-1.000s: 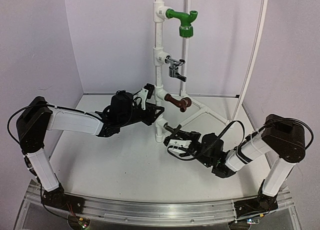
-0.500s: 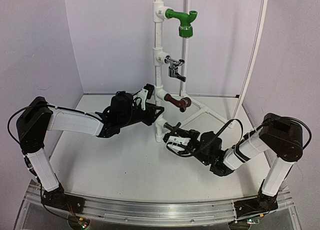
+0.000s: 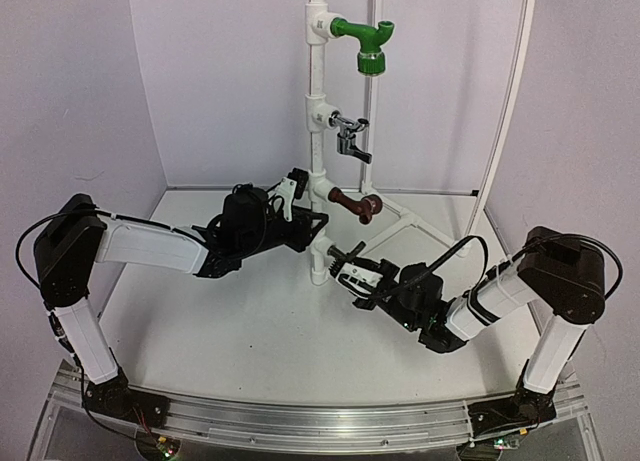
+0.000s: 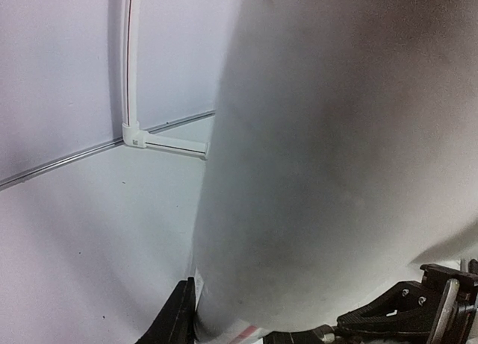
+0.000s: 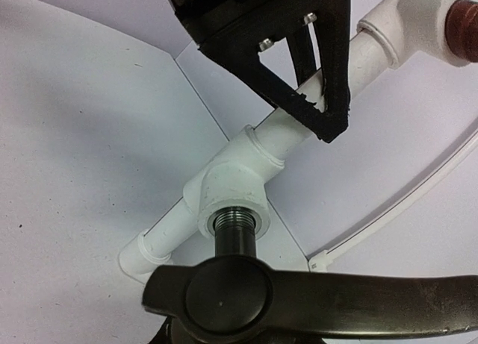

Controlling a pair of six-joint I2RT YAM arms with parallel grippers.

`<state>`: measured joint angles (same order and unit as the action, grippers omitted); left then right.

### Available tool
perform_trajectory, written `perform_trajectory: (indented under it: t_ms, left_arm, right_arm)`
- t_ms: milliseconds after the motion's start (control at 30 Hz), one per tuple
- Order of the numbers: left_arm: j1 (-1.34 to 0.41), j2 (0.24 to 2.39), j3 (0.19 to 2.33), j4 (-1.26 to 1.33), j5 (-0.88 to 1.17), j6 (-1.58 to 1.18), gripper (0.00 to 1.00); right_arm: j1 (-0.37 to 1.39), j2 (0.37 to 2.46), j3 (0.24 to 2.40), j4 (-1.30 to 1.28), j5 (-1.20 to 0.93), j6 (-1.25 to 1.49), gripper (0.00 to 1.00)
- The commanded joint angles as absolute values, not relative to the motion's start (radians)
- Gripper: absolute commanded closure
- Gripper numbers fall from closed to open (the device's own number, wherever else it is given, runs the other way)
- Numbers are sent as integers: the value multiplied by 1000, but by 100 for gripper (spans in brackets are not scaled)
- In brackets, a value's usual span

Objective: Install the water faucets

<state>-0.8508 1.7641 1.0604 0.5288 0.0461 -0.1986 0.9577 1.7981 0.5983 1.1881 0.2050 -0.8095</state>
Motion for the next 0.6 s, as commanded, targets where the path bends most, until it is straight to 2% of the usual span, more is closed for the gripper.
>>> perform_trajectory:
  t_ms: [0, 567]
  left_arm:
    - [-882, 1781, 1054, 550, 91, -336, 100]
    - [-896, 1778, 1034, 561, 82, -330, 100]
  right_arm:
    - [950, 1793, 633, 1219, 249, -655, 100]
    - [948, 1779, 655, 1189, 214, -327, 100]
